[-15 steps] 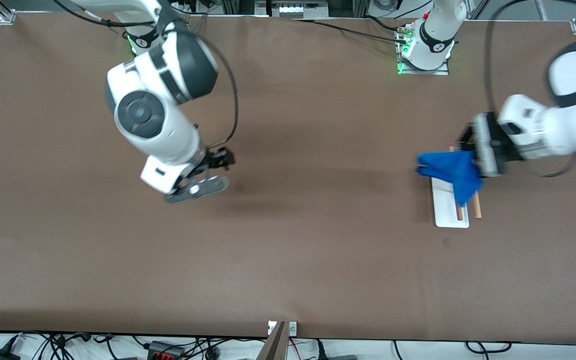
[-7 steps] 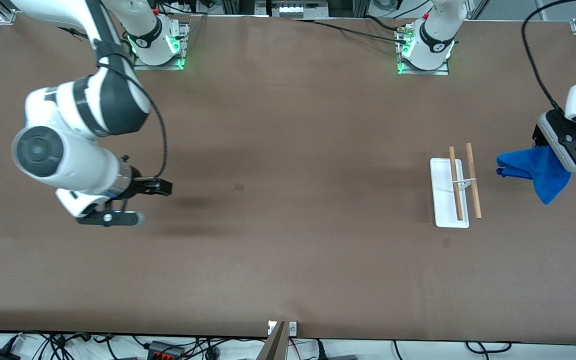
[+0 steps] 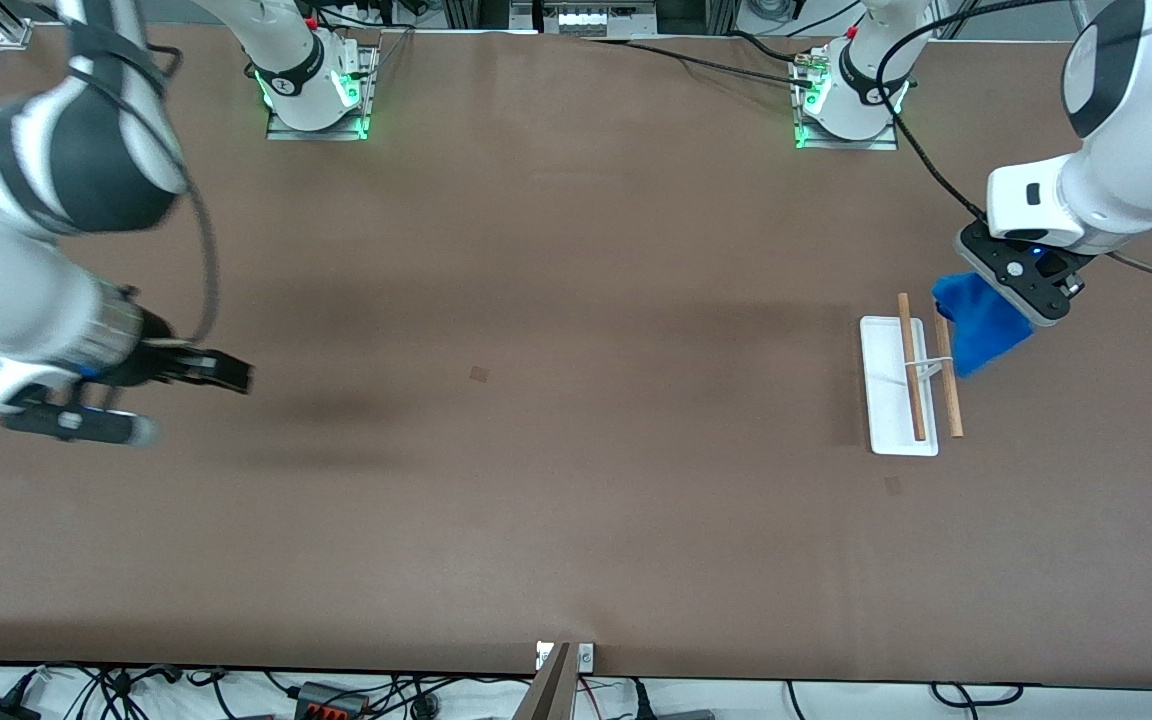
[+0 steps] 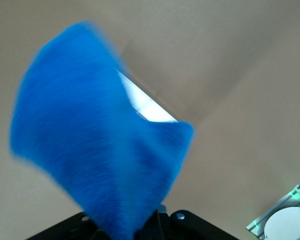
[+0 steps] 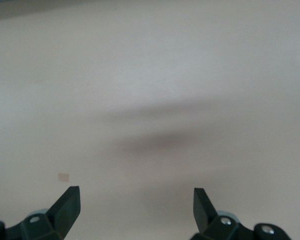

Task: Pass towel and hang on rack
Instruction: 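Carry the towel with the left gripper over the wooden dowels while the right gripper retracts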

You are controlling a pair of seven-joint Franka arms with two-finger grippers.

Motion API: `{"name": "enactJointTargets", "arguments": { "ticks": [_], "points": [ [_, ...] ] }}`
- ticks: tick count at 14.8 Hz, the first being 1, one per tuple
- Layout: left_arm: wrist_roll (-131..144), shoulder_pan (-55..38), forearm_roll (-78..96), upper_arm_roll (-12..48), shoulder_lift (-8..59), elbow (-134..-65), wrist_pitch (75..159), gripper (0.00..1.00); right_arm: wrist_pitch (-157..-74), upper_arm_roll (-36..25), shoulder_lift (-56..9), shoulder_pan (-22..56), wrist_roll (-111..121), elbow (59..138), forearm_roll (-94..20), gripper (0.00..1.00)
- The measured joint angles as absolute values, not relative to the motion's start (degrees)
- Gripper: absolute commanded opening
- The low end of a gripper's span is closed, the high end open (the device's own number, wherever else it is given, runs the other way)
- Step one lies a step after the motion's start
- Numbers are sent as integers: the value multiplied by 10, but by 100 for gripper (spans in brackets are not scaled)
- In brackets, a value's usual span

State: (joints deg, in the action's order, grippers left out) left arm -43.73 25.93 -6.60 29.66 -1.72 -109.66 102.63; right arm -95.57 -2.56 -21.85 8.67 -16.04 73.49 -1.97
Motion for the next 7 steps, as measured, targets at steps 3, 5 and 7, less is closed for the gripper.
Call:
{"name": "enactJointTargets", "arguments": {
  "ticks": [3, 5, 7],
  "points": [
    [-440, 276, -83, 292, -17, -1117, 1073, 0, -955, -25, -166, 39, -108, 769, -20, 100],
    [-440, 279, -91, 292, -17, -1137, 1112, 0, -955, -25, -141, 9, -51, 785, -20, 100],
    [-440, 279, -91, 293, -16, -1155, 1136, 0, -952, -25, -128, -7, -18, 793, -19, 100]
  ]
}}
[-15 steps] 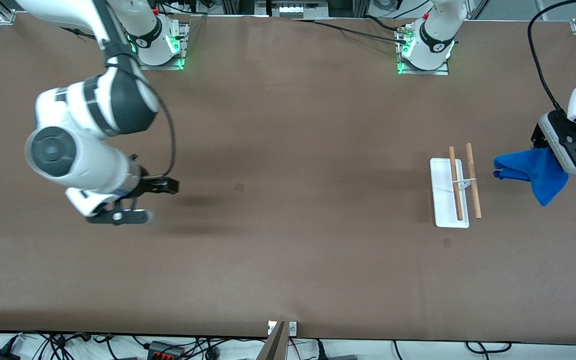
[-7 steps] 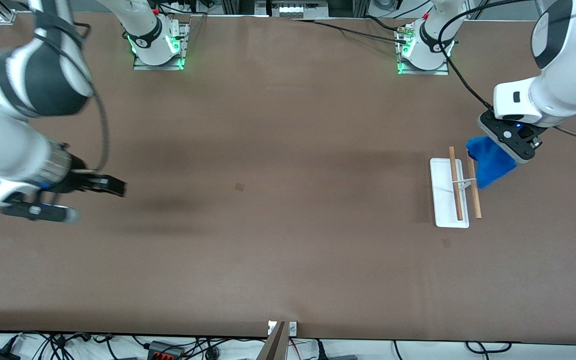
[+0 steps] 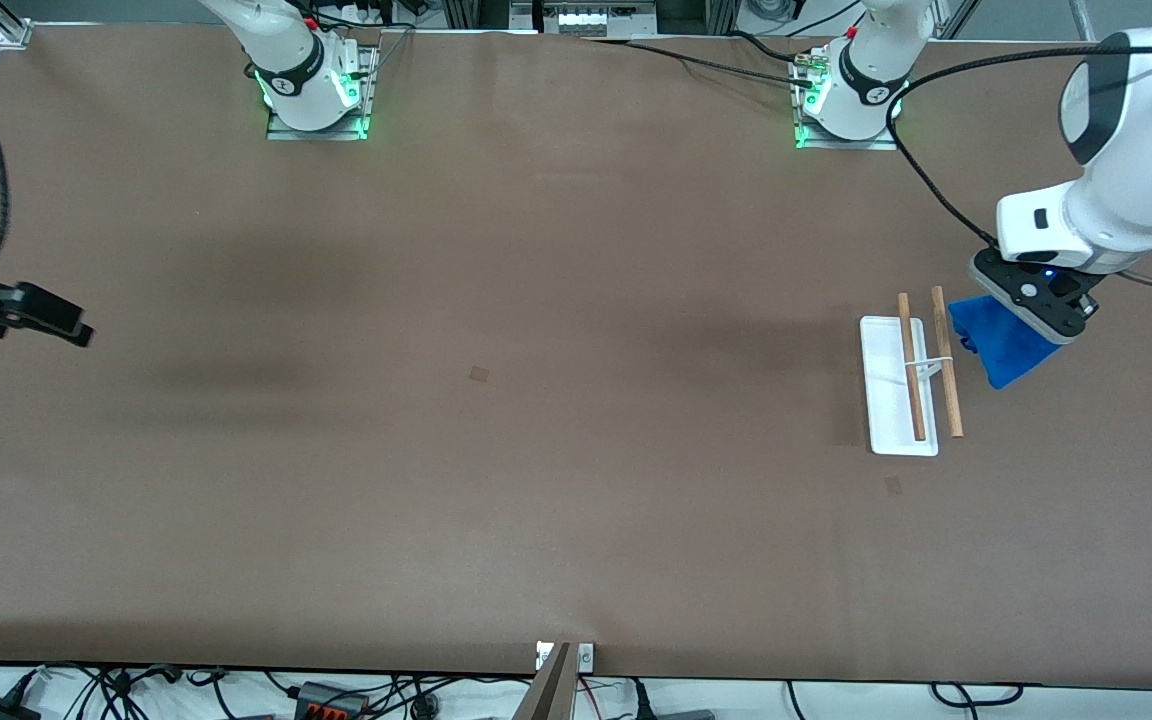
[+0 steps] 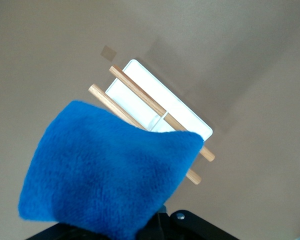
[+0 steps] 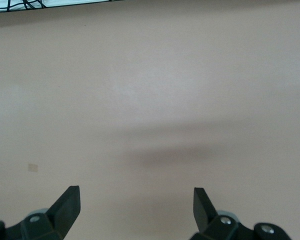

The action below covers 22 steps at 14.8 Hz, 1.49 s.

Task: Pass towel and hang on rack
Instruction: 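Carry the towel with the left gripper over the wooden dowels while the right gripper retracts, then lower the towel with the left gripper onto the two dowels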

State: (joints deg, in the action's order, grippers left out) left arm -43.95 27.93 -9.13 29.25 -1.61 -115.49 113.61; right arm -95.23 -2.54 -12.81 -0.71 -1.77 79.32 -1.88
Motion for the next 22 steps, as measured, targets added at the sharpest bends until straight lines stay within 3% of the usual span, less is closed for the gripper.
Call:
{"name": "enactJointTargets", "arguments": {
  "ticks": [3, 10, 22],
  "points": [
    [-440, 281, -103, 292, -4, -1164, 1169, 1, -944, -22, -110, -7, -13, 816, -12, 100],
    [-458, 311, -115, 291, 33, -1165, 1212, 0, -953, -17, -6, -6, -11, 957, 13, 100],
    [-287, 290, -115, 323, 59, -1191, 1213, 2, -978, -22, -5, -9, 33, 963, 14, 100]
  ]
}}
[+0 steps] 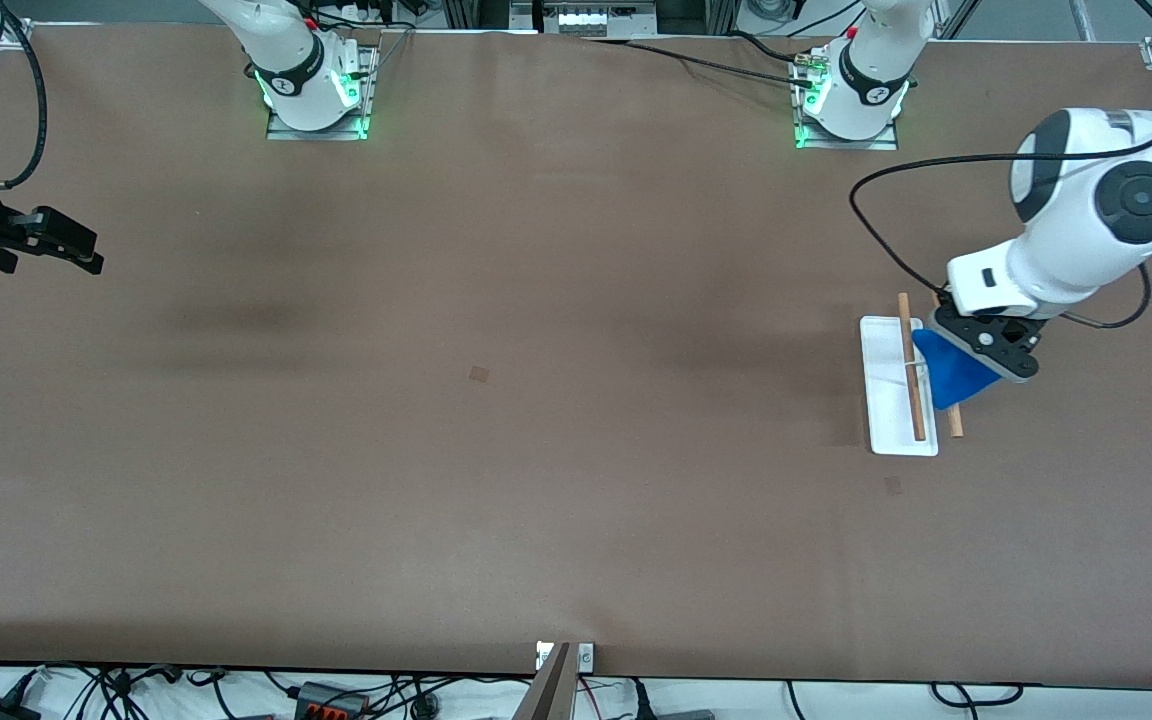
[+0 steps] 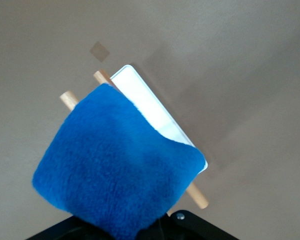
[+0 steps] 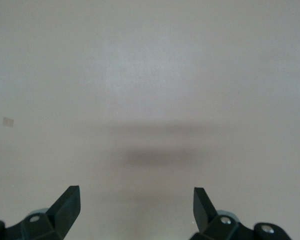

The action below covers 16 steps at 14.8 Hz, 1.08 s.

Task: Pass towel and hang on rack
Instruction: 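Lower the towel with the left gripper onto the two dowels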

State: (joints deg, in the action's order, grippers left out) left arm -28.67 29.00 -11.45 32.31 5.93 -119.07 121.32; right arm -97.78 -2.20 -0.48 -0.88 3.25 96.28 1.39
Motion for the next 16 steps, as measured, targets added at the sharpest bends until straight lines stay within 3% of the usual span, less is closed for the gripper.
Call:
{"name": "enactJointTargets", "arguments": {
  "ticks": [16],
  "points": [
    [-257, 299, -115, 322, 83, -1240, 1287, 2, -985, -18, -16, -14, 33, 956, 14, 100]
  ]
}}
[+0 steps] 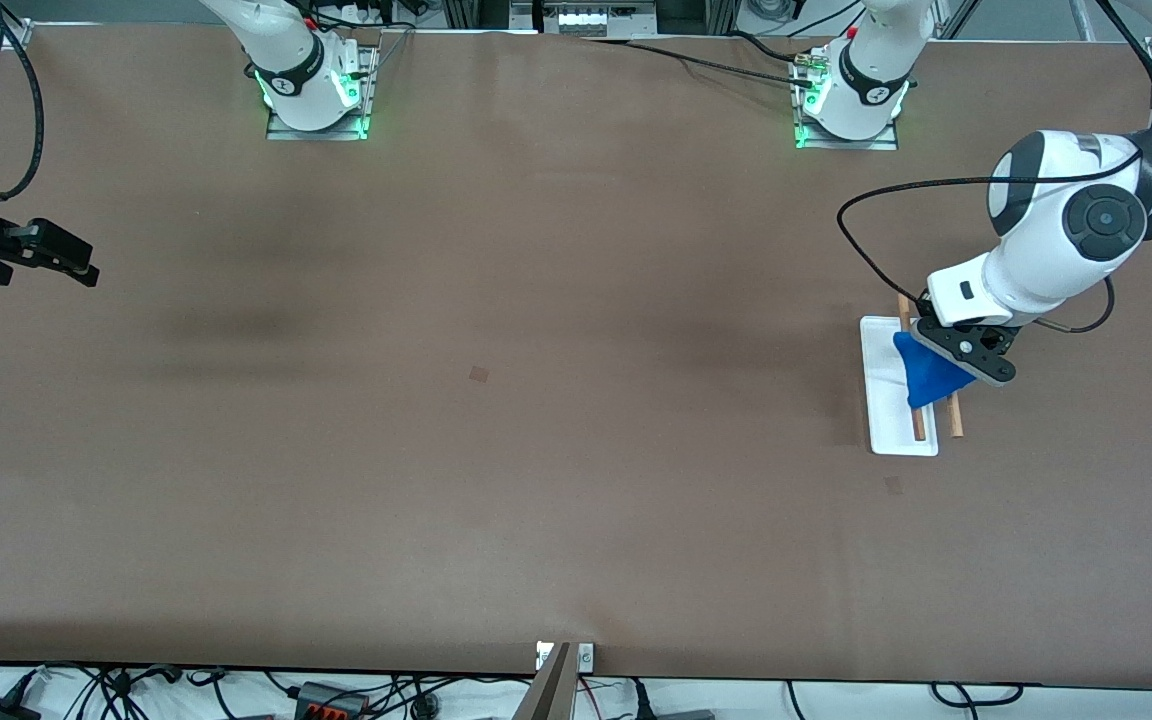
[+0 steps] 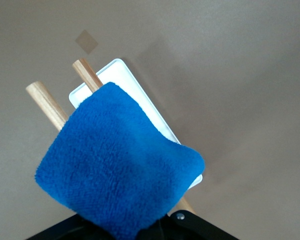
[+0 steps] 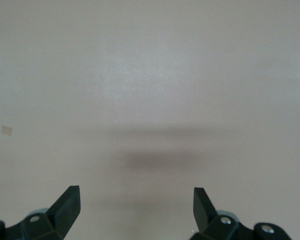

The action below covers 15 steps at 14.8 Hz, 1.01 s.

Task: Pass towel and hang on rack
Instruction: 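Lower the towel with the left gripper onto the two dowels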

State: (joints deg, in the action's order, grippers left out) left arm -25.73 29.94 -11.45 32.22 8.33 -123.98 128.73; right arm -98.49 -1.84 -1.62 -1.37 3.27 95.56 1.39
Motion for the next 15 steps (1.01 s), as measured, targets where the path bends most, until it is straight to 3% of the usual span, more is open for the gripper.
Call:
{"name": "enactJointTargets", "arguments": {
  "ticks": [15],
  "points": [
    [-278, 322, -136, 316, 106, -1245, 1332, 2, -970, -19, -11, -14, 17, 955, 14, 100]
  ]
}}
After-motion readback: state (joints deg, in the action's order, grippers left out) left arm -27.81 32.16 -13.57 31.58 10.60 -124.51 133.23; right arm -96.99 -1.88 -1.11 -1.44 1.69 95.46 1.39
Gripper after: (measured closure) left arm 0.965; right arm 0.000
